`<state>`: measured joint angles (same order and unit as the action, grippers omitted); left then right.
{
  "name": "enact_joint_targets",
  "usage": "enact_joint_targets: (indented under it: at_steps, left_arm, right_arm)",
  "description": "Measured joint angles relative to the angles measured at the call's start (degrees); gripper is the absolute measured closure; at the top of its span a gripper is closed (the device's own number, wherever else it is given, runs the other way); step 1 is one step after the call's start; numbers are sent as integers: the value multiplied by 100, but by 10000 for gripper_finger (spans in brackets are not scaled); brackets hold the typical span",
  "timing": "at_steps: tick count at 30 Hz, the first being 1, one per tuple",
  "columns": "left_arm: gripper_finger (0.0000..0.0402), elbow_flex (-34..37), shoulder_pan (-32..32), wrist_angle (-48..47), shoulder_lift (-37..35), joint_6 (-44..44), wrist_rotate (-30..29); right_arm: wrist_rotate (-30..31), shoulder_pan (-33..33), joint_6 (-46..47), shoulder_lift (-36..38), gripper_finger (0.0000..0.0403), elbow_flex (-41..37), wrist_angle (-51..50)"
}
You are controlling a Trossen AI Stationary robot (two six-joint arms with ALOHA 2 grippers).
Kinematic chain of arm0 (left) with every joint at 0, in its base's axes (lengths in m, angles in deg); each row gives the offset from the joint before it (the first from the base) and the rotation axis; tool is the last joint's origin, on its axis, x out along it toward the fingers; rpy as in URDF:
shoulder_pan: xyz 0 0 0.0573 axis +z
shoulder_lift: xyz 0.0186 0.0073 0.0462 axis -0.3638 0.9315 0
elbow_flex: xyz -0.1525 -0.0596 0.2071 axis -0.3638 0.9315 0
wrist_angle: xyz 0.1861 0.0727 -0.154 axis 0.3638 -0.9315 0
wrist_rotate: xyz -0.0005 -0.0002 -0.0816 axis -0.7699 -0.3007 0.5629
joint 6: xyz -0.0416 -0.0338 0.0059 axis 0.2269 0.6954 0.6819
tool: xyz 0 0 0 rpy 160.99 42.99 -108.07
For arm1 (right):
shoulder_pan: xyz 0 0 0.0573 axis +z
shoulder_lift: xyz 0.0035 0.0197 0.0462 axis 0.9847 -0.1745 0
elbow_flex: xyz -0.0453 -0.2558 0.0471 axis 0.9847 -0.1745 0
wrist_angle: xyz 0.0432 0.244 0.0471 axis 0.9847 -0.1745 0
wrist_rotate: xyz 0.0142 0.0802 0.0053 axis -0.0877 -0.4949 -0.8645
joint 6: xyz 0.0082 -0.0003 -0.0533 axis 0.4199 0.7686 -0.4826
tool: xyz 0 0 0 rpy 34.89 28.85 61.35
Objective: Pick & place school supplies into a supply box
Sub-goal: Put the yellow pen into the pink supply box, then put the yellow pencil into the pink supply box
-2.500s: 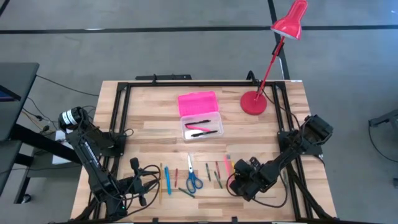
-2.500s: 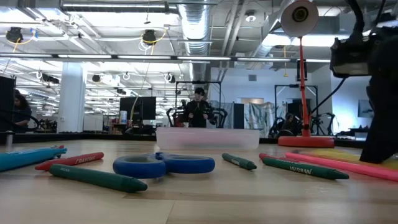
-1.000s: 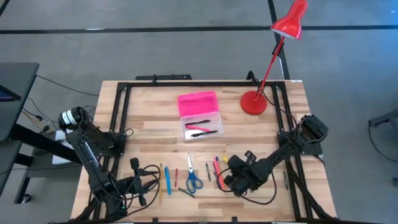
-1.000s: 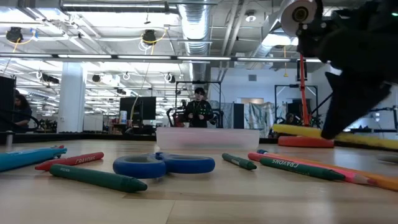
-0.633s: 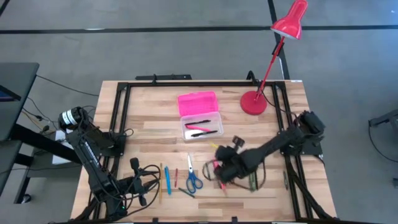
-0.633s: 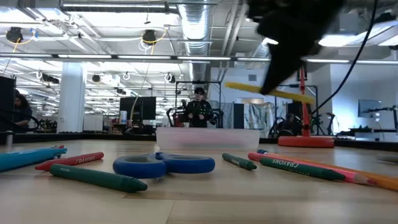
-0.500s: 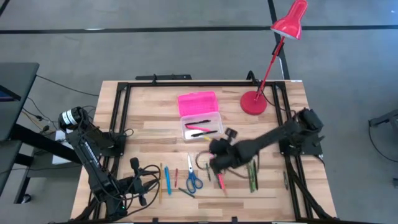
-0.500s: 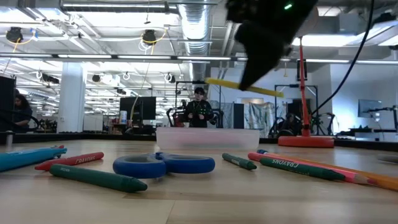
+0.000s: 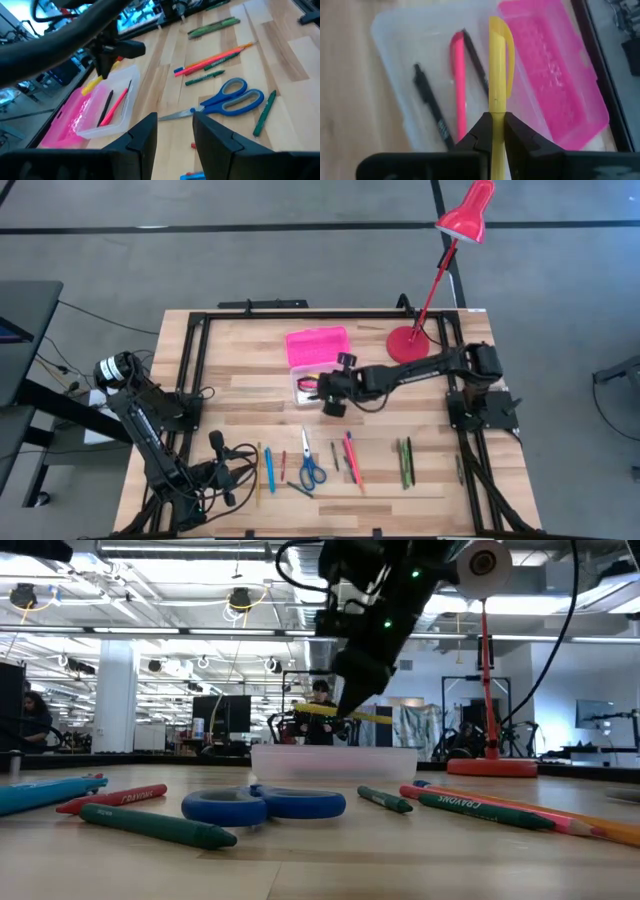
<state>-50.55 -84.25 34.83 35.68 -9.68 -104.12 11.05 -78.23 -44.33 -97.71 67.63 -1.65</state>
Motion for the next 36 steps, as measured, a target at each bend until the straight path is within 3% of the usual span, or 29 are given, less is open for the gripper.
enact_joint_targets:
  at_steps: [7, 17, 28, 31, 36]
  left_arm:
    - [281, 2, 0, -26, 0, 17, 45]
    - [281, 2, 0, -32, 0, 19, 47]
    - [281, 2, 0, -65, 0, 248, 190]
    - [281, 2, 0, -65, 0, 421, 202]
    - [281, 4, 0, -66, 0, 520, 286]
  right_arm:
    - [-514, -374, -333, -12, 380, -18, -29]
    - [-623, -450, -310, -12, 375, -19, -28]
    - [-637, -553, 5, -12, 300, -17, -69]
    - [-538, -472, 36, -1, 282, -18, -71]
    - [174, -46, 334, 167, 270, -21, -223]
